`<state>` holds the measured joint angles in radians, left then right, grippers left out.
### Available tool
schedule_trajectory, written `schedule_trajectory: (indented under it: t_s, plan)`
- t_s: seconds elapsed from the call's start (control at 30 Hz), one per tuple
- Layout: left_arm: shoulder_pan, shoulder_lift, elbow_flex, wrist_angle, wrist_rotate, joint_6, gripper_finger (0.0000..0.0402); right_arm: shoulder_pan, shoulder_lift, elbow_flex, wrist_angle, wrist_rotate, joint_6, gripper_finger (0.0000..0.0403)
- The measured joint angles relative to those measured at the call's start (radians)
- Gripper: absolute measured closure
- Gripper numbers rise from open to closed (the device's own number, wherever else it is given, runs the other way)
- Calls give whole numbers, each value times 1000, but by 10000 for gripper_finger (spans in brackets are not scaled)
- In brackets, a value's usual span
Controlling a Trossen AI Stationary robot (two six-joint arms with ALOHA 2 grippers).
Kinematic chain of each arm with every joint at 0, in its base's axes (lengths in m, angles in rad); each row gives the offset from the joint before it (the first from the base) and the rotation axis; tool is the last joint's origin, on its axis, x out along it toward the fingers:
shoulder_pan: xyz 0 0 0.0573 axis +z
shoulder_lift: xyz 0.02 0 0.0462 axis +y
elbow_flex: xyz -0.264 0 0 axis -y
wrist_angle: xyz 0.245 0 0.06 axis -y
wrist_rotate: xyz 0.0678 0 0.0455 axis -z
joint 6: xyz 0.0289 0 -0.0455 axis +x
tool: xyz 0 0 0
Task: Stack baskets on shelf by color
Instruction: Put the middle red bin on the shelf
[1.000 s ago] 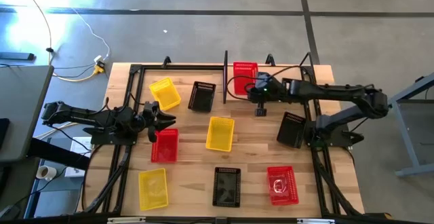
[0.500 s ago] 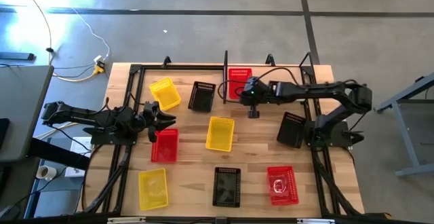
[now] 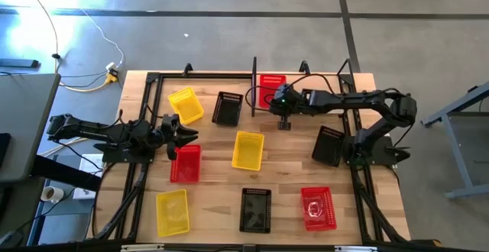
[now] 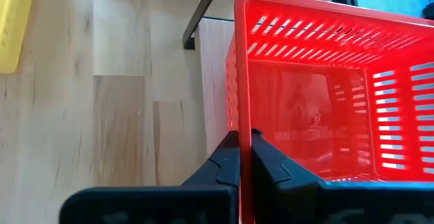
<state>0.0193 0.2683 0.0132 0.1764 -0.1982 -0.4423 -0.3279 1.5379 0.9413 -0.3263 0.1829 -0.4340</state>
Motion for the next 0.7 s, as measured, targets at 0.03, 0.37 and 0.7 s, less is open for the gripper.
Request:
schedule_trajectory:
  t_s: [0.03,0.37,0.7]
  plan:
    - [0,0,0,0,0,0,305,0,0,0,3,0,-12,400]
    - [0,0,0,1,0,0,305,0,0,0,3,1,-12,345]
    - [0,0,0,10,1,-4,305,8,-13,6,2,11,27,322]
